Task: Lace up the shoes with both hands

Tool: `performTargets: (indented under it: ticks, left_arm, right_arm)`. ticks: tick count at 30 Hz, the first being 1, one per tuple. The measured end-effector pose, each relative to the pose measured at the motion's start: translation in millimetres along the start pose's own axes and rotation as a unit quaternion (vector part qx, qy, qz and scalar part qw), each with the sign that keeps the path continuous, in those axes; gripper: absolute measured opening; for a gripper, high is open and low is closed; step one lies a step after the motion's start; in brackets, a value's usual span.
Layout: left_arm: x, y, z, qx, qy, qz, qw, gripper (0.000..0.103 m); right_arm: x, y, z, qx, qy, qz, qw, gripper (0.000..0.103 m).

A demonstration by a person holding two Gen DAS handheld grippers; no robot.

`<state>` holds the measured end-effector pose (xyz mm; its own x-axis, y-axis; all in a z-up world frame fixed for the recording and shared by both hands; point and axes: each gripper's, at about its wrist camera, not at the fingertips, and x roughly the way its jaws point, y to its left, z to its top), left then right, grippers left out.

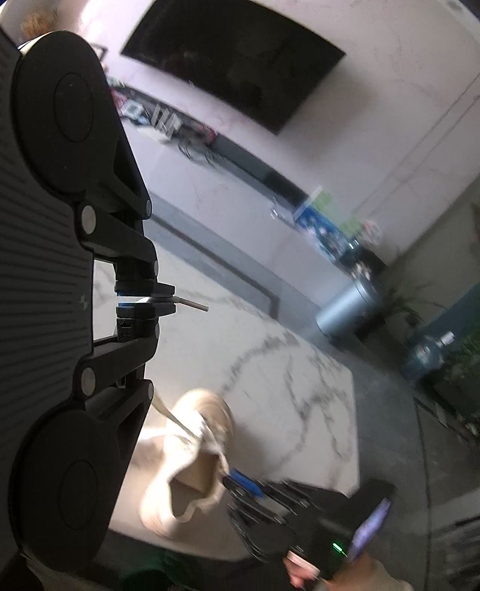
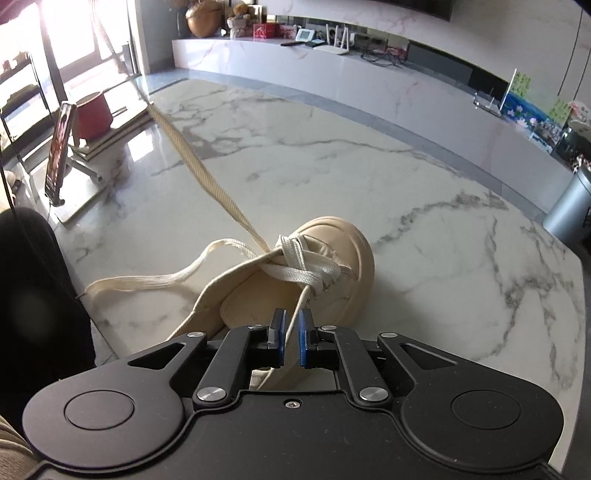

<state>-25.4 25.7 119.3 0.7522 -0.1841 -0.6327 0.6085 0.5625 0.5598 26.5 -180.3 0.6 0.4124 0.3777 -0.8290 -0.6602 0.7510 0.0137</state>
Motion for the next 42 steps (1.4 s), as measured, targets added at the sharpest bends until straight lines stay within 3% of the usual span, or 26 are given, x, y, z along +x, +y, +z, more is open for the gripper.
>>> performTargets:
  ticks: [7, 12, 17, 31, 42]
  left_arm:
    - [43, -42, 17, -0.009, -0.025, -0.098, 0.9948, 0.002]
    - [89, -78, 20, -0.007, -0.010, -0.166, 0.9860, 0.002]
    - [129, -96, 21, -0.010, 0.014, -0.204, 0.9789, 0.002]
    - [171, -108, 14, -0.011, 0.098, -0.216, 0.9715, 0.002]
    - [177, -109, 14, -0.013, 0.115, -0.214, 0.9700, 0.002]
  right_arm:
    - [5, -12, -2, 0.031, -0.004, 0.008, 0.999, 0.004]
    - [3, -21, -8, 0.056, -0.010, 0.012, 0.998, 0.004]
    - [2, -27, -14, 0.079, -0.023, 0.022, 0.996, 0.004]
    - [-1, -35, -23, 0.109, -0.042, 0.040, 0.992, 0.004]
    - [-2, -31, -21, 0.099, -0.041, 0.033, 0.994, 0.004]
